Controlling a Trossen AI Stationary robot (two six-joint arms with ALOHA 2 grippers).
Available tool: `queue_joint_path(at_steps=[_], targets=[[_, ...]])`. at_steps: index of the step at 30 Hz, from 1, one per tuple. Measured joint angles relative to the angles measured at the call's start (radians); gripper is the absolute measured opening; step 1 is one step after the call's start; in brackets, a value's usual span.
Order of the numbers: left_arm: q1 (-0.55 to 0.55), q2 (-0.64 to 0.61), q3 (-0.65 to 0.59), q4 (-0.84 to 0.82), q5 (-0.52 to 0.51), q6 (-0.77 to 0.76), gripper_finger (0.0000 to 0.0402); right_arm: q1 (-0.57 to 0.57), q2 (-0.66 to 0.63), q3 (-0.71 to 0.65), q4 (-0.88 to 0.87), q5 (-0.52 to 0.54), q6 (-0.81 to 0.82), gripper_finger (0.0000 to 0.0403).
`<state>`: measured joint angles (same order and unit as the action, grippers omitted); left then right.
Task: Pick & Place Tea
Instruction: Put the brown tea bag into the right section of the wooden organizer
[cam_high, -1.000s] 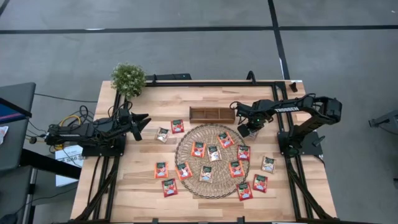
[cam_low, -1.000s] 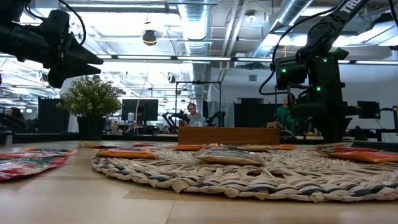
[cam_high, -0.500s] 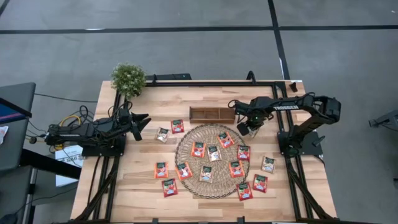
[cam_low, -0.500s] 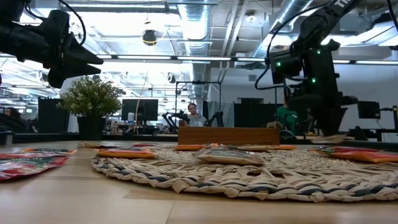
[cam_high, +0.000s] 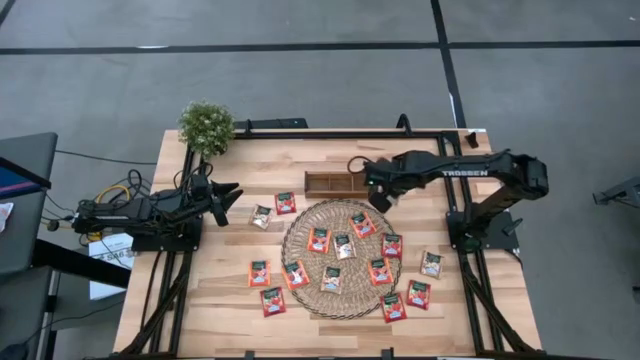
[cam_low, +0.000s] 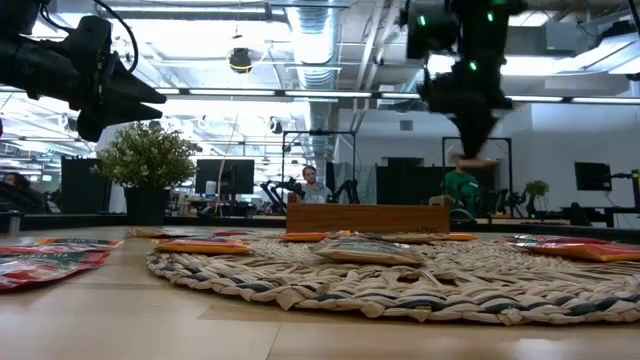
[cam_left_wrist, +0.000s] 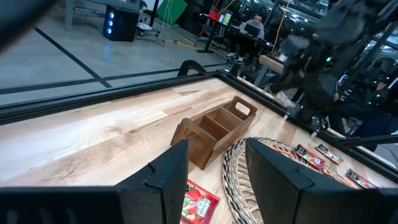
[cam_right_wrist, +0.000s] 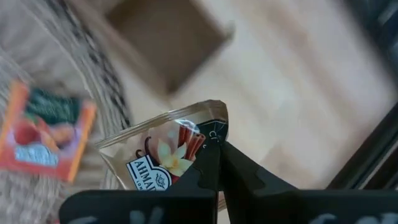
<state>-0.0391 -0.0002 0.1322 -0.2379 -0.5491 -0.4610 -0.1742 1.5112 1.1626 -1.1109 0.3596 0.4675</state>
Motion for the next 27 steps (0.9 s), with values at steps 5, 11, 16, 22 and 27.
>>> queue_joint_path(at_steps=[5, 11, 16, 22, 27], targets=[[0.0, 0.0, 0.0, 0.0, 0.0, 0.0, 0.0151, 0.056, 0.0, 0.07, 0.038, 0.187, -0.108, 0.0], [0.0, 0.0, 0.0, 0.0, 0.0, 0.0, 0.0151, 0.096, 0.0, 0.085, 0.117, 0.329, -0.207, 0.0], [0.0, 0.0, 0.0, 0.0, 0.0, 0.0, 0.0151, 0.12, 0.028, 0.087, 0.223, 0.418, -0.307, 0.0], [0.0, 0.0, 0.0, 0.0, 0.0, -0.001, 0.0151, 0.128, 0.167, 0.085, 0.266, 0.568, -0.389, 0.0], [0.0, 0.0, 0.0, -0.001, 0.0, 0.0, 0.0151, 0.128, 0.281, 0.086, 0.276, 0.728, -0.364, 0.0]])
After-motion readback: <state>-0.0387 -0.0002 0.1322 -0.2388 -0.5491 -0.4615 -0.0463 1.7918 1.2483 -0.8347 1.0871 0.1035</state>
